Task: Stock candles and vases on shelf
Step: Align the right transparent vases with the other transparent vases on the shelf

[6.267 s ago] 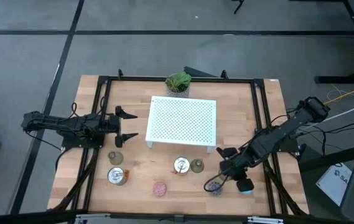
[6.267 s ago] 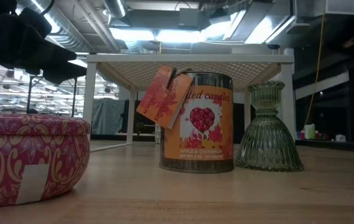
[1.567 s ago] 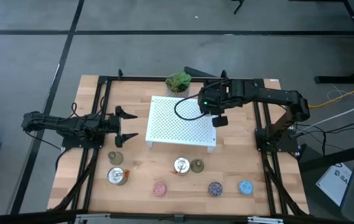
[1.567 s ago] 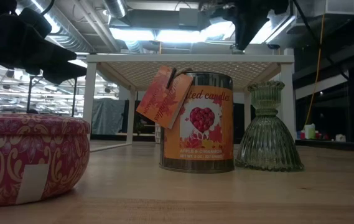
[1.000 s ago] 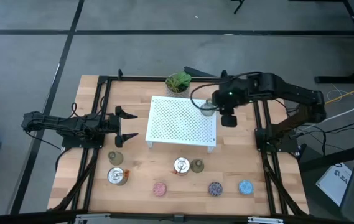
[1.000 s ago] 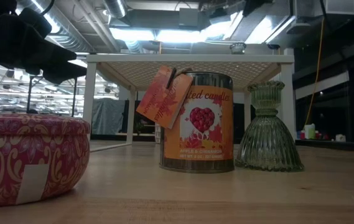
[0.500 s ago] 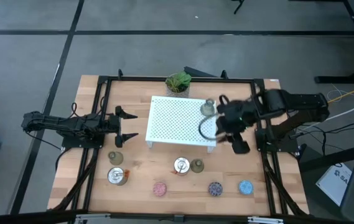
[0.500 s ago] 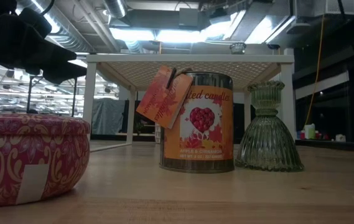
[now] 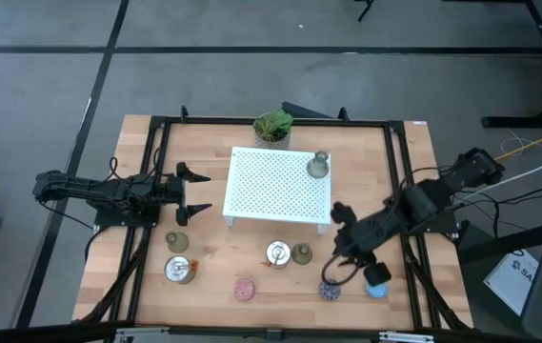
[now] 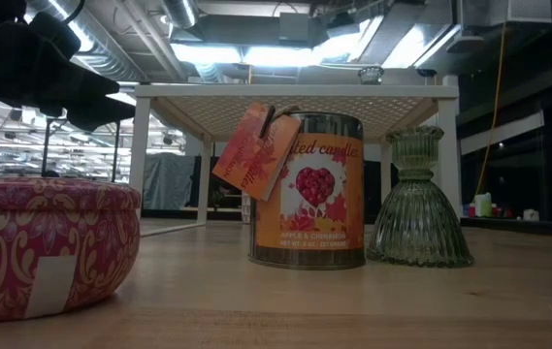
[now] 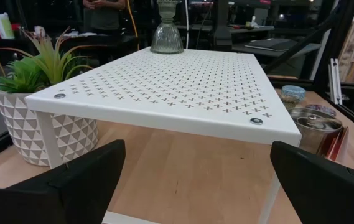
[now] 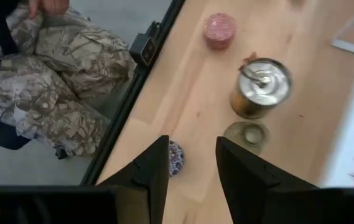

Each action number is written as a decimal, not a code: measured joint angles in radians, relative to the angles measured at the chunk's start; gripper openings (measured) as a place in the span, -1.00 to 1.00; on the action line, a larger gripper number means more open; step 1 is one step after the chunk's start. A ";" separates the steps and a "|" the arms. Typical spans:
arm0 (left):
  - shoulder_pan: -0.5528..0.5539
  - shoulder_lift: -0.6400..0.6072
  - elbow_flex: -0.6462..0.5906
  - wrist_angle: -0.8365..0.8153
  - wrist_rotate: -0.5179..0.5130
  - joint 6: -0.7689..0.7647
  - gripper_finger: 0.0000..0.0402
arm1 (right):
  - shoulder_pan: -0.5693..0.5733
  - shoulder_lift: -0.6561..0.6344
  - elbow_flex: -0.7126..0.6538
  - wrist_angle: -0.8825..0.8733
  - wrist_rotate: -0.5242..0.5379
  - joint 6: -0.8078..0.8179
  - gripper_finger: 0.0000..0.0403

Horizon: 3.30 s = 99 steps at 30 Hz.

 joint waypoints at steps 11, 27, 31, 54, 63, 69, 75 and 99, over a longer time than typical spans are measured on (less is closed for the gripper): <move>0.000 0.000 0.000 0.000 0.000 0.000 0.99 | 0.013 0.000 -0.253 0.397 0.060 -0.020 -0.33; 0.000 0.000 0.000 0.000 0.000 0.000 0.99 | -0.029 0.153 -0.301 0.489 0.174 -0.128 -0.33; 0.000 0.000 0.000 0.000 0.000 0.000 0.99 | -0.049 0.196 -0.301 0.469 0.183 -0.121 -0.33; 0.000 0.000 0.000 0.000 0.000 0.000 0.99 | -0.060 0.293 -0.301 0.342 0.227 -0.110 -0.41; 0.000 0.000 0.000 0.000 0.000 0.000 0.99 | -0.060 0.293 -0.300 0.343 0.228 -0.076 -0.41; 0.000 0.000 0.000 0.000 0.000 0.000 0.99 | -0.057 0.317 -0.297 0.349 0.248 -0.078 -0.41; 0.000 0.000 0.000 0.000 0.000 0.000 0.99 | -0.037 0.327 -0.298 0.349 0.284 -0.113 -0.41; 0.000 0.000 0.000 0.000 0.000 0.000 0.99 | 0.000 0.330 -0.263 0.345 0.329 -0.130 -0.81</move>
